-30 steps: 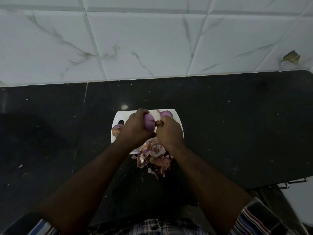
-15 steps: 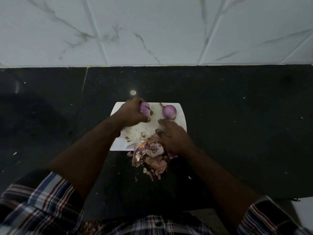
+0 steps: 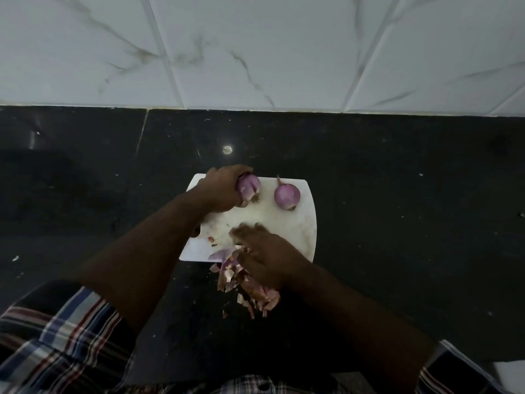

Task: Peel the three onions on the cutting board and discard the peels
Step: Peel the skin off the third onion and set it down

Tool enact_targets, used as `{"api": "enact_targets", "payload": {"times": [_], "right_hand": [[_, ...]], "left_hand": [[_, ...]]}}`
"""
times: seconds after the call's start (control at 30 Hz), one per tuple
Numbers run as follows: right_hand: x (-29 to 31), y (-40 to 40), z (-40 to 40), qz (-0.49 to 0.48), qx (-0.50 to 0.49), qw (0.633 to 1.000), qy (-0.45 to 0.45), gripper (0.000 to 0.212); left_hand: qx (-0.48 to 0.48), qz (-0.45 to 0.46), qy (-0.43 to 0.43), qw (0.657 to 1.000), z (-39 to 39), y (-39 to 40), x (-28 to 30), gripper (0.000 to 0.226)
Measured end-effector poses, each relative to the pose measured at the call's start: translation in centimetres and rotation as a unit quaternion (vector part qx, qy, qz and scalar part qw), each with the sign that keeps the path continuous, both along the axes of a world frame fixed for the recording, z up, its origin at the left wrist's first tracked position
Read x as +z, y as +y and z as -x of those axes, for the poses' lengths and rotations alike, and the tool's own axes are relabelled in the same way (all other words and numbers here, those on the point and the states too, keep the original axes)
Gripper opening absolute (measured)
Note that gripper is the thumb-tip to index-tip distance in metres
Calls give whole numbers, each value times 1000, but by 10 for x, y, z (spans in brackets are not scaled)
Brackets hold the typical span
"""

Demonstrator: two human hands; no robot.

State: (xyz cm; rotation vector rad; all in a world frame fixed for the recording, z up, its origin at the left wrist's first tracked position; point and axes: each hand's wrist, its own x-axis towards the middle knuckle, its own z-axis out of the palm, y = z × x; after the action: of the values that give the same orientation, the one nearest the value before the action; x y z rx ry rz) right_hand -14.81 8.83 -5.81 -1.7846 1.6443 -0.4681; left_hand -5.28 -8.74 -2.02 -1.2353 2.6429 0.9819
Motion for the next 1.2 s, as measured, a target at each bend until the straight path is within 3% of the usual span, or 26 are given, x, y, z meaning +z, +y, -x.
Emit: {"api": "enact_targets", "payload": {"times": [0.1, 0.23, 0.37, 0.5, 0.6, 0.7, 0.77, 0.8, 0.9, 0.93, 1.0, 1.1, 1.2], "right_hand": [[10, 4, 3, 58, -71, 992, -88, 39], [13, -20, 34, 175, -234, 956, -18, 28], [15, -37, 40, 208, -248, 946, -34, 39], [17, -40, 33, 299, -281, 910, -65, 18], [22, -38, 26, 321, -314, 888, -99, 12], [32, -39, 18, 277, -354, 886, -116, 8], [35, -42, 12, 194, -405, 881, -148, 11], [38, -43, 9, 139, -444, 862, -203, 13], [52, -42, 3, -1, -507, 757, -413, 18], [54, -39, 2, -11, -497, 749, -439, 19], [55, -31, 3, 28, -446, 792, -415, 22], [47, -20, 5, 158, -347, 895, -233, 29], [43, -16, 8, 281, -281, 915, -66, 22]], "left_hand": [[-8, -1, 2, 1000, -1, -2, 0, 76], [-2, -62, 26, 998, -3, -1, 4, 74], [9, -179, 98, 979, -12, 8, 18, 64], [49, -296, 147, 943, -31, 17, 25, 42], [93, -336, 198, 916, -37, 27, 22, 42], [139, -325, 246, 903, -38, 41, 17, 48], [162, -290, 268, 904, -37, 50, 15, 51], [169, -269, 274, 908, -36, 54, 15, 52], [172, -224, 275, 919, -39, 61, 14, 55], [172, -215, 272, 922, -41, 62, 15, 55], [174, -200, 265, 927, -44, 62, 17, 56], [183, -214, 259, 924, -46, 63, 24, 54], [182, -227, 239, 926, -50, 66, 30, 50]]}}
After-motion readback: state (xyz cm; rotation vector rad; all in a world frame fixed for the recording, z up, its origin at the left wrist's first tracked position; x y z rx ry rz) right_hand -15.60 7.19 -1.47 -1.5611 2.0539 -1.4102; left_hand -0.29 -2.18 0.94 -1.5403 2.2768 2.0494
